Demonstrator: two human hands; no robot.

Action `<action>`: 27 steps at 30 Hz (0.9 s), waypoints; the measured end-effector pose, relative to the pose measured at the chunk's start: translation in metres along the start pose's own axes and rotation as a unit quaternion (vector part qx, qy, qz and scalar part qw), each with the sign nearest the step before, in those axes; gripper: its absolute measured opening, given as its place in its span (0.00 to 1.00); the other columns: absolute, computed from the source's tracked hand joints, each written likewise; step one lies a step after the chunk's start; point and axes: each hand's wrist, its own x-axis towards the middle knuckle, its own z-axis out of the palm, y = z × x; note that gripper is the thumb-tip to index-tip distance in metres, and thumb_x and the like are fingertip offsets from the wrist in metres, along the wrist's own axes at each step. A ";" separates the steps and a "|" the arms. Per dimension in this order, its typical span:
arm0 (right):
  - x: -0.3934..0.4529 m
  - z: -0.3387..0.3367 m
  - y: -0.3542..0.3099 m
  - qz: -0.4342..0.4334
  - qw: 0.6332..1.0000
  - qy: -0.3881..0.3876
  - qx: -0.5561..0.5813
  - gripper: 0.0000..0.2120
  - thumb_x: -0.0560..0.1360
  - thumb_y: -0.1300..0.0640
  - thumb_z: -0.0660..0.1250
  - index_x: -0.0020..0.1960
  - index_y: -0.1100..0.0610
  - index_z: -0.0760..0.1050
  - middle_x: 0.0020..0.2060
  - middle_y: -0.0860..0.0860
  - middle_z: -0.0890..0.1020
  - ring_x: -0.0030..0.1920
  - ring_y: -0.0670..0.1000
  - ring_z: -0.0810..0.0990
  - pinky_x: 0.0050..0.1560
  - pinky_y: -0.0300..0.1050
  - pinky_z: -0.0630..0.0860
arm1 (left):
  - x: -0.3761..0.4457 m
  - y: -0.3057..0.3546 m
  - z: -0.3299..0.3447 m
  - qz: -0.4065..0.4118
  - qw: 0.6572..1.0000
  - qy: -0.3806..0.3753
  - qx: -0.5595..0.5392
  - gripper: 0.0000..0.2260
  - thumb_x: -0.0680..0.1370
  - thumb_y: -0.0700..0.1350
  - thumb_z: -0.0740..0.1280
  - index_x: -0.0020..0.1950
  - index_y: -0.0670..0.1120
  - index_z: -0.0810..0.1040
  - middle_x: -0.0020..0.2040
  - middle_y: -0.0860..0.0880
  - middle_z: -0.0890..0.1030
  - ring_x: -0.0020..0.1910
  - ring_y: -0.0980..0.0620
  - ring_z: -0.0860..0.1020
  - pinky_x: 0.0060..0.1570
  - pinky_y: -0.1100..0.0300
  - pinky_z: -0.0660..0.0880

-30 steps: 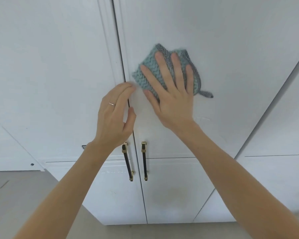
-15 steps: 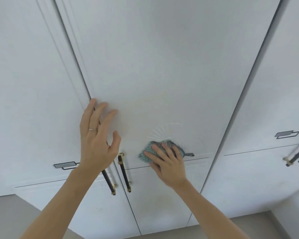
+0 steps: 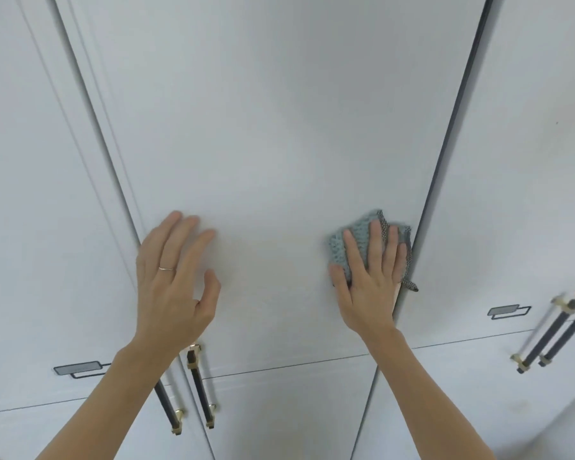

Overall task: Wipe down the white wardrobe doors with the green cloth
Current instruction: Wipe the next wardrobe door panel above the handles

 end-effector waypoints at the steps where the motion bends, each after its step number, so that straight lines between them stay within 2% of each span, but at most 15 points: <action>1: 0.036 -0.014 -0.003 -0.020 1.000 0.013 -0.004 0.27 0.85 0.42 0.53 0.82 0.43 0.53 0.83 0.49 0.48 0.83 0.59 0.47 0.80 0.63 0.46 | 0.013 0.000 -0.002 0.006 1.000 0.007 0.004 0.19 0.77 0.36 0.65 0.67 0.35 0.80 0.72 0.37 0.76 0.77 0.35 0.69 0.76 0.38 0.64; 4: 0.142 -0.058 -0.009 -0.072 0.996 0.048 -0.026 0.26 0.85 0.43 0.55 0.81 0.45 0.59 0.82 0.51 0.53 0.82 0.60 0.50 0.81 0.61 0.46 | 0.054 0.004 -0.007 0.020 0.999 0.028 0.012 0.19 0.77 0.37 0.65 0.68 0.36 0.80 0.71 0.39 0.77 0.76 0.36 0.70 0.76 0.42 0.64; 6: 0.217 -0.089 -0.012 -0.108 0.990 0.075 -0.051 0.26 0.85 0.42 0.53 0.82 0.46 0.60 0.82 0.52 0.55 0.82 0.59 0.50 0.81 0.59 0.46 | 0.087 0.008 -0.013 0.030 0.998 0.043 0.017 0.20 0.77 0.38 0.65 0.68 0.36 0.79 0.72 0.40 0.77 0.76 0.36 0.70 0.76 0.44 0.63; 9: 0.320 -0.130 -0.025 -0.124 0.986 0.094 -0.065 0.27 0.85 0.39 0.50 0.82 0.42 0.55 0.83 0.49 0.52 0.83 0.56 0.47 0.81 0.57 0.43 | 0.136 0.009 -0.025 0.044 0.997 0.062 0.030 0.21 0.79 0.43 0.62 0.69 0.38 0.79 0.72 0.42 0.77 0.75 0.37 0.71 0.76 0.48 0.62; 14: 0.449 -0.188 -0.052 -0.122 0.988 0.074 -0.053 0.28 0.84 0.37 0.48 0.82 0.37 0.48 0.83 0.43 0.45 0.83 0.51 0.41 0.81 0.54 0.38 | 0.220 0.002 -0.050 0.056 0.991 0.101 0.063 0.22 0.79 0.47 0.61 0.69 0.40 0.79 0.71 0.43 0.77 0.73 0.38 0.72 0.72 0.49 0.62; 17: 0.494 -0.206 -0.065 -0.114 0.989 0.074 -0.058 0.27 0.84 0.36 0.47 0.82 0.36 0.46 0.83 0.42 0.43 0.82 0.50 0.39 0.80 0.53 0.37 | 0.273 -0.002 -0.067 0.077 0.987 0.113 0.080 0.22 0.79 0.49 0.60 0.69 0.42 0.79 0.71 0.44 0.77 0.73 0.39 0.72 0.69 0.45 0.64; 22: 0.545 -0.223 -0.091 -0.113 0.989 0.079 -0.061 0.27 0.84 0.36 0.46 0.82 0.35 0.45 0.83 0.43 0.43 0.82 0.50 0.39 0.80 0.53 0.36 | 0.351 -0.009 -0.103 0.073 0.985 0.120 0.098 0.22 0.79 0.52 0.59 0.70 0.45 0.77 0.71 0.47 0.76 0.73 0.41 0.70 0.67 0.46 0.65; 27: 0.578 -0.228 -0.130 -0.118 0.988 0.084 -0.055 0.27 0.84 0.37 0.45 0.82 0.37 0.45 0.83 0.45 0.42 0.82 0.52 0.38 0.80 0.54 0.36 | 0.387 -0.022 -0.135 0.062 0.985 0.105 0.124 0.24 0.78 0.54 0.57 0.70 0.46 0.76 0.70 0.48 0.75 0.71 0.45 0.69 0.63 0.45 0.68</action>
